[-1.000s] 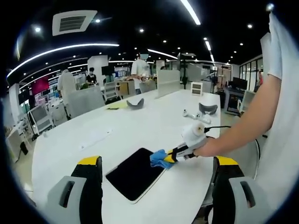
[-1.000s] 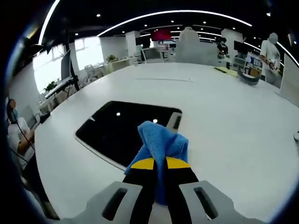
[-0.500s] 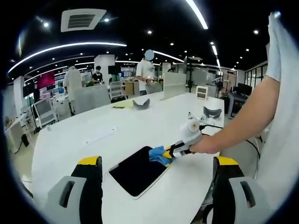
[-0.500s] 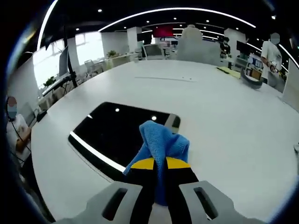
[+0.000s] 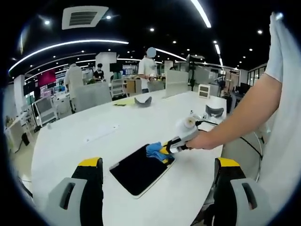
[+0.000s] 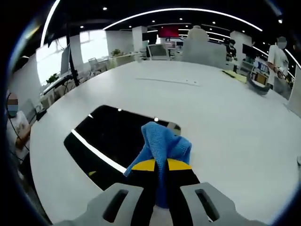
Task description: Wipe the mirror surface with the cleaning cloth until all visible marks leave the cleaned area.
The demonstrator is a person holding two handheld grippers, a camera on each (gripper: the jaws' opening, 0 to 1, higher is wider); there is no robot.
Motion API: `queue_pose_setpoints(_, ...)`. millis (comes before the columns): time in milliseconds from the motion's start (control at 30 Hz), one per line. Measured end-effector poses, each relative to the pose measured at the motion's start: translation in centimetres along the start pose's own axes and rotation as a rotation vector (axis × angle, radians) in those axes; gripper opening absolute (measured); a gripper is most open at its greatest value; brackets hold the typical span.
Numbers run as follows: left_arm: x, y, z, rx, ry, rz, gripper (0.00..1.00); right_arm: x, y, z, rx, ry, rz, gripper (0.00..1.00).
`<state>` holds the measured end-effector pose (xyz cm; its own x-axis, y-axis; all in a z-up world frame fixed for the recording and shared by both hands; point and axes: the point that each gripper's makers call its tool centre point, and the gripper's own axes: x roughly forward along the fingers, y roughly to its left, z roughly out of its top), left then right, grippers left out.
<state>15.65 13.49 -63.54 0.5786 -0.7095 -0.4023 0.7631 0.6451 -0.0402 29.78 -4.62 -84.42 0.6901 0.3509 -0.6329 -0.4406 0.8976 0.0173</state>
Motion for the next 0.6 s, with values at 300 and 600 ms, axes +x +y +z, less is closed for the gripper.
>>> queue_pose_setpoints(300,0.0,-0.2,-0.1,-0.008,0.006,-0.003,0.99,1.0,-0.1,1.0,-0.03,0.036,0.03,0.02)
queue_pose_setpoints(600,0.3,-0.4,-0.3,-0.01,0.016,-0.003,0.99,1.9,-0.3,1.6,-0.049,0.049,0.034,0.02)
